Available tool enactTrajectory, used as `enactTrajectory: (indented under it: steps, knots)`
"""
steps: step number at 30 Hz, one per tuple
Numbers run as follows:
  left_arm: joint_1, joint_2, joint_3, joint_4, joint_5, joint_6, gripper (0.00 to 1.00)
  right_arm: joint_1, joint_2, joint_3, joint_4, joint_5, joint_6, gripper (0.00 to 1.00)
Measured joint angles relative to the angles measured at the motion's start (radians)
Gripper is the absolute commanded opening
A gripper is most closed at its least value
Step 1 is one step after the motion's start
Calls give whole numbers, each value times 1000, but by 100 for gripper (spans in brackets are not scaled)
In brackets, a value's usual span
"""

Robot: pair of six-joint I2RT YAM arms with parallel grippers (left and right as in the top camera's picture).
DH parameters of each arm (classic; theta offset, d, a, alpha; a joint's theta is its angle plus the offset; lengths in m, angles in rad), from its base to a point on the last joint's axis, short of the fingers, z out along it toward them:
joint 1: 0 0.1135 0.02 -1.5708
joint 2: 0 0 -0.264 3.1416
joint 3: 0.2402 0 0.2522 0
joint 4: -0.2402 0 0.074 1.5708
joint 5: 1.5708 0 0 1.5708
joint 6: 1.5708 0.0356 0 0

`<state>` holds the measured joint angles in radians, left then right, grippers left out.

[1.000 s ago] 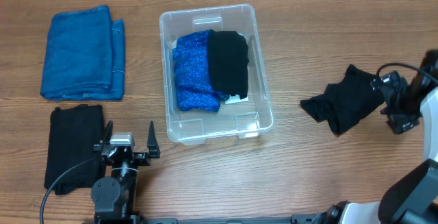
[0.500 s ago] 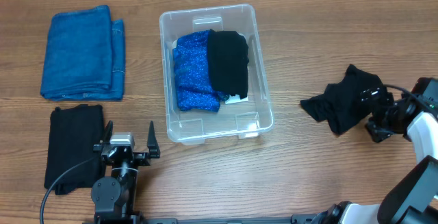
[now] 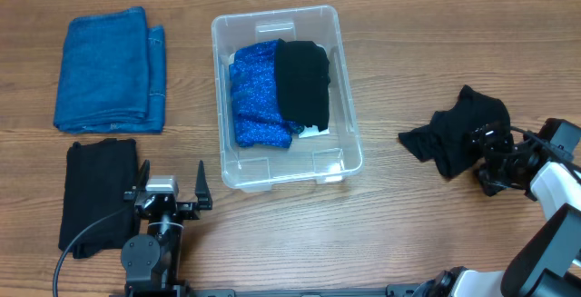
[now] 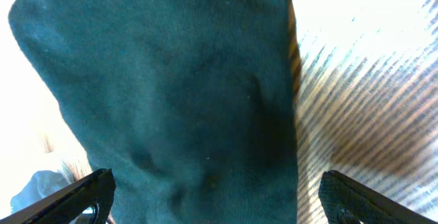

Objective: Pack container

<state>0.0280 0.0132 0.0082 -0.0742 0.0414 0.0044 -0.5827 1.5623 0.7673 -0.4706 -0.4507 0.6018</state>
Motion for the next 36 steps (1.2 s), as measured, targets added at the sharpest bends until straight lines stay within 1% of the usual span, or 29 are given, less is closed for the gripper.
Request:
enactTrajectory:
  steps: [9, 15, 34, 36]
  knots:
    - [0, 0, 0, 0, 0, 0, 100, 0, -15, -103, 189, -30, 30, 100]
    - [0, 0, 0, 0, 0, 0, 100, 0, -17, -141, 291, -66, 35, 100]
    - [0, 0, 0, 0, 0, 0, 100, 0, 51, -140, 429, -102, 33, 100]
    - [0, 0, 0, 0, 0, 0, 100, 0, 58, -138, 436, -106, 32, 94]
